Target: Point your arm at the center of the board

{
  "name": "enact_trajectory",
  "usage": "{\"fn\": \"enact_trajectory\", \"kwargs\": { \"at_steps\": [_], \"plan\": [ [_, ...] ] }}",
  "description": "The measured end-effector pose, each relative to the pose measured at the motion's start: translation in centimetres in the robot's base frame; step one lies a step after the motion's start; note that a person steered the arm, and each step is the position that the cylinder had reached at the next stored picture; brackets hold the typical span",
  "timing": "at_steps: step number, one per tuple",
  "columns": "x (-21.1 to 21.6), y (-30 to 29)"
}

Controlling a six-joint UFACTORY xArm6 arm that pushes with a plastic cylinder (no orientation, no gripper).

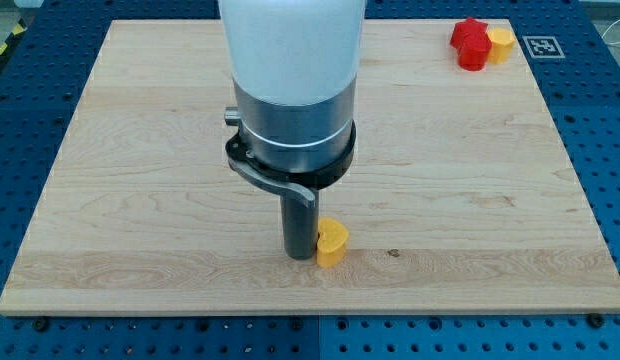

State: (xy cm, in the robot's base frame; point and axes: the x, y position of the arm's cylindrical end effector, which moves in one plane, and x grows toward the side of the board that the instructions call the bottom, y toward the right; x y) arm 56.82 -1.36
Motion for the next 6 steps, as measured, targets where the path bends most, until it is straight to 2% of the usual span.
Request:
{"fn": "enact_trajectory", "kwargs": {
  "at_steps": [1,2,3,6],
  "plan": [
    [-2.1,-1.5],
    [-6.6,-2.8],
    [-11.4,-1.2],
    [-22.0,6.1]
  ]
}}
